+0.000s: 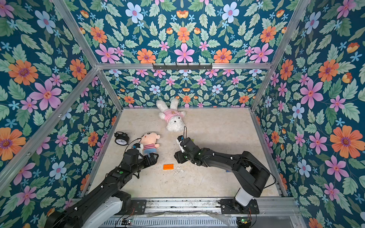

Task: Assemble the number 5 with lego
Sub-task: Move the lego brick at the center of the board.

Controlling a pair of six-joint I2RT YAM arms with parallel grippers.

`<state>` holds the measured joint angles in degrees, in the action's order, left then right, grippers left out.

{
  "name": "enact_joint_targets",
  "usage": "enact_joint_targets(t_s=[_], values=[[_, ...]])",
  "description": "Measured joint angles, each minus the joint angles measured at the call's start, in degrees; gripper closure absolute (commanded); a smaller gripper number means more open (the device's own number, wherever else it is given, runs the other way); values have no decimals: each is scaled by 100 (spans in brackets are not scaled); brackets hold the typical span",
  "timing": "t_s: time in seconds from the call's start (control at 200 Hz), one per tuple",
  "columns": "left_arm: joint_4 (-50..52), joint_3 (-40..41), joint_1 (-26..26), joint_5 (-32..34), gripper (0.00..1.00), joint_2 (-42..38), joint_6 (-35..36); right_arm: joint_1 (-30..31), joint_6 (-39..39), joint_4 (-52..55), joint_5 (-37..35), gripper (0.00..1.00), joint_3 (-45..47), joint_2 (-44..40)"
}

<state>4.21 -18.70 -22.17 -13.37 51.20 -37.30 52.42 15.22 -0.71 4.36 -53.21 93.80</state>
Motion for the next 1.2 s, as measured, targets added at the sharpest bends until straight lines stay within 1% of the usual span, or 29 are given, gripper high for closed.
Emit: enact_joint_targets(t_s=[0.035,0.14,0.315,0.425,0.485,0.585,0.74,0.815,0.88,1.035,1.2], values=[[-13,11,-20,-129,12,107,4,-7,24,2,-37,36,-2,0],[-20,11,-144,-385,18,396,24,-111,214,-79,-133,37,138,-72],[-11,-114,-424,-686,30,619,22,-387,684,-214,-304,39,570,-323],[-9,-203,-487,-789,32,839,22,-516,962,-236,-463,38,824,-601],[-13,-203,-522,-839,35,973,20,-621,1115,-210,-623,38,949,-798],[-13,-210,-573,-946,35,1217,24,-822,1349,-195,-796,37,1174,-1161],[-308,-275,-741,-1097,36,1650,-2,-1419,1672,7,-909,37,1408,-1515],[-457,-363,-811,-1132,39,1860,-4,-1709,1784,212,-970,37,1480,-1563],[-599,-411,-887,-1139,40,2024,-22,-1880,1814,374,-970,37,1534,-1593],[-713,-610,-1121,-1147,42,2328,-98,-2037,1873,688,-1054,37,1556,-1609],[-693,-623,-1325,-1019,43,2339,-227,-2046,1941,778,-1054,37,1635,-1766]])
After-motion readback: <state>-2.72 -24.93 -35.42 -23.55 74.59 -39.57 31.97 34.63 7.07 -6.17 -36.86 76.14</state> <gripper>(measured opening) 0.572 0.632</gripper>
